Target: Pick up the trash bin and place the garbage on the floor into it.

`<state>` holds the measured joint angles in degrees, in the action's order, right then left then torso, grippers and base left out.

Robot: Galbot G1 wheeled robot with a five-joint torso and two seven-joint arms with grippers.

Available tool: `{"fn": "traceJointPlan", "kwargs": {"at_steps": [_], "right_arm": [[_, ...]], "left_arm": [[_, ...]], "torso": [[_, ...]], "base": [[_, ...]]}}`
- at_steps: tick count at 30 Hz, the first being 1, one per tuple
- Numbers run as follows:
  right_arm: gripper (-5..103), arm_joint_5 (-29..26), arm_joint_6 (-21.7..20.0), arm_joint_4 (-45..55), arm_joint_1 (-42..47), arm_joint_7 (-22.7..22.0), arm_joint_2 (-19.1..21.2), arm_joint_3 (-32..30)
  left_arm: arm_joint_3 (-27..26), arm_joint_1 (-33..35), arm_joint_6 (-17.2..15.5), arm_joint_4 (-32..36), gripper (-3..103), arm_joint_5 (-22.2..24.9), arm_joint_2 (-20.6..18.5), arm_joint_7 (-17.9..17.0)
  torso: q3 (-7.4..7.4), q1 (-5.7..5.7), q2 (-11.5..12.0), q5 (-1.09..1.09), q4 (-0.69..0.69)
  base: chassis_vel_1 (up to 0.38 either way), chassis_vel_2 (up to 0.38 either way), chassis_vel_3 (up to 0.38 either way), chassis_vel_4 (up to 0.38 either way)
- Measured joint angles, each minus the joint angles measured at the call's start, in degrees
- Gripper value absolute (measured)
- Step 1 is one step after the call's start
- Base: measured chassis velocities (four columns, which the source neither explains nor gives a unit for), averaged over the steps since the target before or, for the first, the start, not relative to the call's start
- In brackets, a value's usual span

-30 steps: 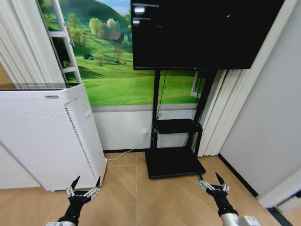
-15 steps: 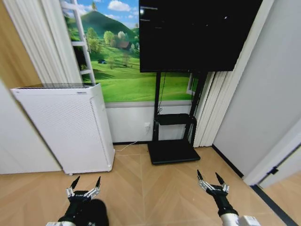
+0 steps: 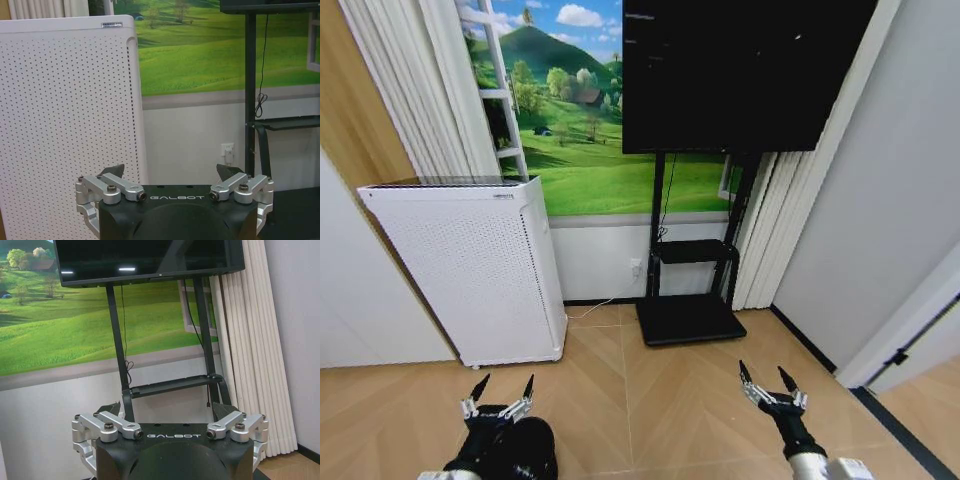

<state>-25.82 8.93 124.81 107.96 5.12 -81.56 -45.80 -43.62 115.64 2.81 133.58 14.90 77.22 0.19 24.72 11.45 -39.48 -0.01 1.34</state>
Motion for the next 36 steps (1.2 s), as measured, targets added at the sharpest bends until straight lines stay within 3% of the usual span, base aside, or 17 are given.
{"fn": "traceJointPlan", "kwargs": {"at_steps": [17, 19, 20, 23, 27, 29, 32, 34, 36], "right_arm": [[100, 0.00, 0.00, 0.00, 0.04, 0.00, 0.00, 0.00], [100, 0.00, 0.00, 0.00, 0.04, 0.00, 0.00, 0.00], [100, 0.00, 0.00, 0.00, 0.03, 0.00, 0.00, 0.00], [100, 0.00, 0.00, 0.00, 0.03, 0.00, 0.00, 0.00], [100, 0.00, 0.00, 0.00, 0.04, 0.00, 0.00, 0.00], [100, 0.00, 0.00, 0.00, 0.04, 0.00, 0.00, 0.00], [100, 0.00, 0.00, 0.00, 0.04, 0.00, -0.01, 0.00], [100, 0.00, -0.01, 0.00, 0.03, 0.00, 0.00, 0.00], [100, 0.00, 0.00, 0.01, 0.04, 0.00, 0.00, 0.00]], "left_arm": [[-0.01, 0.00, 0.00, 0.00, 100, 0.00, 0.00, 0.01], [-0.01, 0.01, 0.01, 0.00, 100, 0.00, 0.00, 0.01], [-0.01, 0.00, 0.01, 0.00, 100, 0.00, 0.00, 0.01], [-0.02, 0.01, 0.02, 0.01, 100, 0.00, 0.00, 0.01], [-0.02, 0.01, 0.01, 0.00, 100, 0.00, 0.00, 0.03], [-0.01, 0.02, 0.02, 0.01, 100, 0.00, 0.00, 0.05], [-0.02, 0.02, 0.02, 0.00, 100, 0.00, 0.00, 0.03], [-0.02, 0.01, 0.01, 0.01, 100, 0.00, 0.00, 0.04], [-0.02, 0.01, 0.02, 0.01, 100, 0.00, 0.00, 0.04]], "torso": [[-0.17, -0.13, 0.29, 0.02, 0.01], [-0.20, -0.15, 0.29, 0.04, 0.01], [-0.20, -0.14, 0.31, -0.05, 0.00], [-0.22, -0.17, 0.32, 0.05, 0.01], [-0.23, -0.18, 0.36, -0.05, 0.00], [-0.23, -0.18, 0.38, 0.04, 0.01], [-0.25, -0.20, 0.38, -0.07, 0.00], [-0.25, -0.20, 0.40, 0.07, 0.00], [-0.27, -0.21, 0.39, 0.04, 0.01]], "base": [[0.147, -0.148, -0.141, 0.137], [0.237, -0.263, -0.245, 0.266], [0.284, -0.301, -0.245, 0.283], [0.306, -0.276, -0.325, 0.297], [0.330, -0.353, -0.349, 0.341], [0.395, -0.370, -0.364, 0.358], [0.387, -0.378, -0.367, 0.356], [0.383, -0.368, -0.376, 0.365], [0.363, -0.394, -0.358, 0.333]]}}
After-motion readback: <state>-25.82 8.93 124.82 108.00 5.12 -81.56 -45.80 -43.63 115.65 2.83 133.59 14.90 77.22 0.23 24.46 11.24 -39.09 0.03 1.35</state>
